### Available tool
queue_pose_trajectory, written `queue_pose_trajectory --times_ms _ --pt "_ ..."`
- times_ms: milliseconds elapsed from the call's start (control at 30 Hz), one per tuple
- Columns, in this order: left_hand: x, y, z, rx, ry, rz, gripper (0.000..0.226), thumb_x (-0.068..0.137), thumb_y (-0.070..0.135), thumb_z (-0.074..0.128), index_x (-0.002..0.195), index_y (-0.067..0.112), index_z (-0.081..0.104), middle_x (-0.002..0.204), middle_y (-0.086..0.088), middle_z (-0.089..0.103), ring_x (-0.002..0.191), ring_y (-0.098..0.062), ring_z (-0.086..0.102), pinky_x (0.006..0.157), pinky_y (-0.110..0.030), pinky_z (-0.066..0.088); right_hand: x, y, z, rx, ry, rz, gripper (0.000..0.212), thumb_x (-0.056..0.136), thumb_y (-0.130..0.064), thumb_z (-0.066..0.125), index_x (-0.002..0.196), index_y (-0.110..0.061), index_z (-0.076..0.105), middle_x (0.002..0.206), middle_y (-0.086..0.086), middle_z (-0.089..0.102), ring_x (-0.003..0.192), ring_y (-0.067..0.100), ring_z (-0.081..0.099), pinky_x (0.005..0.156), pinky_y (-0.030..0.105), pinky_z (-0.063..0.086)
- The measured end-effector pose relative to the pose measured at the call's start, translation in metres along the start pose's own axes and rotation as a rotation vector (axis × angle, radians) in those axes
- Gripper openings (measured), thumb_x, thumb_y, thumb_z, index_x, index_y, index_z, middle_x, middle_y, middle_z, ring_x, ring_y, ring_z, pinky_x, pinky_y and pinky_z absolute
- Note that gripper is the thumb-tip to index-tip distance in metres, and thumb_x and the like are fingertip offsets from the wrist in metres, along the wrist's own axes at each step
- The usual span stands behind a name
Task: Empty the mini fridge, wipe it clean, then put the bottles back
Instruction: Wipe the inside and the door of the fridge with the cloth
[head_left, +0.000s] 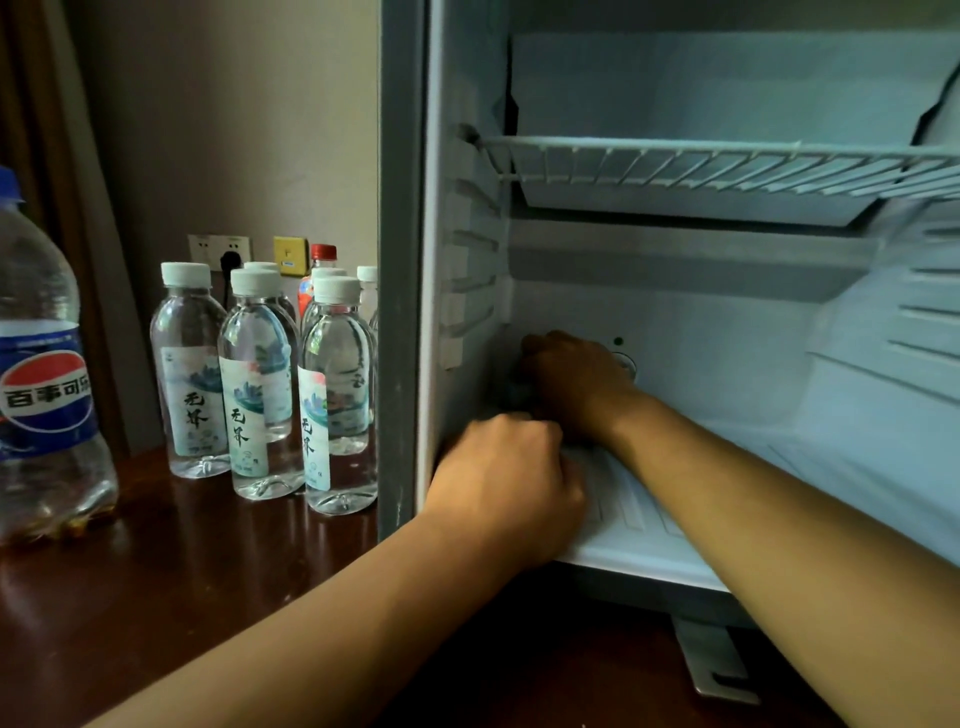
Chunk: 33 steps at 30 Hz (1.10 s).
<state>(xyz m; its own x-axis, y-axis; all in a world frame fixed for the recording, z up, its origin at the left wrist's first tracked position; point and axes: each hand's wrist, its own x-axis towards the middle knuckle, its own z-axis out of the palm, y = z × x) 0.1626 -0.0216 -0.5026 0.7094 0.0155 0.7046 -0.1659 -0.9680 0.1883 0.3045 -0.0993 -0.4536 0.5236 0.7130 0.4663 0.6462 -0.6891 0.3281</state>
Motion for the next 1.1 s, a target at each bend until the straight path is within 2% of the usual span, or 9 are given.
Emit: queue_pose_trajectory --times_ms 133,300,433,500,567,667,833,967,1100 --pt "0.001 0.001 0.0 -0.023 0.01 0.01 0.022 0.088 0.041 0.048 0.074 0.024 0.049 0.092 -0.003 0.067 0.08 -0.029 0.062 0.062 -0.029 0.03 -0.001 0.001 -0.001 -0.033 0.008 0.002 0.04 0.087 -0.039 0.06 0.124 -0.024 0.062 0.125 0.003 0.053 0.116 0.026 0.049 0.083 0.04 0.047" --pt "0.002 0.0 0.001 0.015 0.015 -0.019 0.028 0.087 0.041 0.047 0.068 0.021 0.041 0.086 -0.005 0.066 0.072 -0.03 0.06 0.059 -0.028 0.03 -0.004 0.01 -0.002 0.014 0.246 0.114 0.038 0.088 -0.029 0.061 0.124 -0.019 0.06 0.123 0.01 0.052 0.113 0.033 0.049 0.074 0.038 0.043" --pt "0.002 -0.001 0.002 0.045 -0.013 -0.04 0.03 0.087 0.042 0.046 0.067 0.019 0.044 0.081 -0.004 0.065 0.048 -0.013 0.038 0.047 -0.027 0.025 -0.007 0.019 -0.007 0.027 0.496 0.252 0.035 0.079 -0.011 0.066 0.114 -0.006 0.066 0.114 0.02 0.06 0.103 0.042 0.055 0.072 0.043 0.047" --pt "0.003 -0.001 0.001 0.048 -0.029 -0.055 0.033 0.087 0.041 0.046 0.065 0.017 0.045 0.077 -0.002 0.063 0.045 -0.008 0.027 0.042 -0.022 0.019 -0.009 0.024 -0.008 0.01 0.582 0.275 0.035 0.075 -0.007 0.067 0.109 -0.003 0.067 0.109 0.023 0.061 0.099 0.044 0.056 0.075 0.045 0.047" --pt "0.005 -0.001 0.001 0.054 -0.04 -0.071 0.034 0.087 0.041 0.046 0.063 0.015 0.044 0.075 -0.004 0.063 0.044 -0.008 0.026 0.043 -0.024 0.021 -0.008 0.027 -0.008 0.002 0.534 0.259 0.036 0.076 -0.012 0.066 0.112 -0.004 0.065 0.112 0.022 0.059 0.104 0.043 0.054 0.081 0.045 0.044" --pt "0.005 -0.001 0.002 0.047 -0.038 -0.081 0.032 0.086 0.04 0.047 0.064 0.017 0.042 0.073 -0.003 0.06 0.045 -0.009 0.025 0.053 -0.026 0.028 -0.008 0.022 -0.005 0.014 0.336 0.217 0.038 0.081 -0.028 0.064 0.115 -0.011 0.064 0.12 0.014 0.056 0.111 0.036 0.051 0.082 0.041 0.043" --pt "0.003 0.0 -0.001 0.015 -0.032 -0.044 0.026 0.088 0.04 0.049 0.069 0.023 0.05 0.057 0.01 0.031 0.046 -0.005 0.025 0.044 -0.018 0.017 -0.004 0.007 -0.001 -0.026 0.063 0.026 0.036 0.084 -0.041 0.062 0.115 -0.022 0.065 0.121 0.003 0.055 0.113 0.027 0.052 0.077 0.035 0.042" --pt "0.002 -0.002 0.0 0.028 -0.026 -0.027 0.025 0.088 0.041 0.048 0.069 0.024 0.047 0.057 0.009 0.03 0.047 -0.005 0.024 0.044 -0.018 0.017 -0.005 0.007 0.002 -0.018 0.086 0.039 0.037 0.083 -0.039 0.064 0.117 -0.023 0.065 0.12 0.003 0.055 0.113 0.026 0.051 0.075 0.032 0.038" --pt "0.004 -0.002 0.001 0.039 -0.031 -0.049 0.026 0.087 0.041 0.047 0.07 0.022 0.047 0.071 0.003 0.055 0.046 -0.007 0.025 0.044 -0.026 0.021 -0.003 0.009 -0.002 -0.056 0.271 0.119 0.036 0.084 -0.022 0.063 0.118 -0.013 0.064 0.119 0.013 0.055 0.11 0.036 0.049 0.082 0.039 0.039"
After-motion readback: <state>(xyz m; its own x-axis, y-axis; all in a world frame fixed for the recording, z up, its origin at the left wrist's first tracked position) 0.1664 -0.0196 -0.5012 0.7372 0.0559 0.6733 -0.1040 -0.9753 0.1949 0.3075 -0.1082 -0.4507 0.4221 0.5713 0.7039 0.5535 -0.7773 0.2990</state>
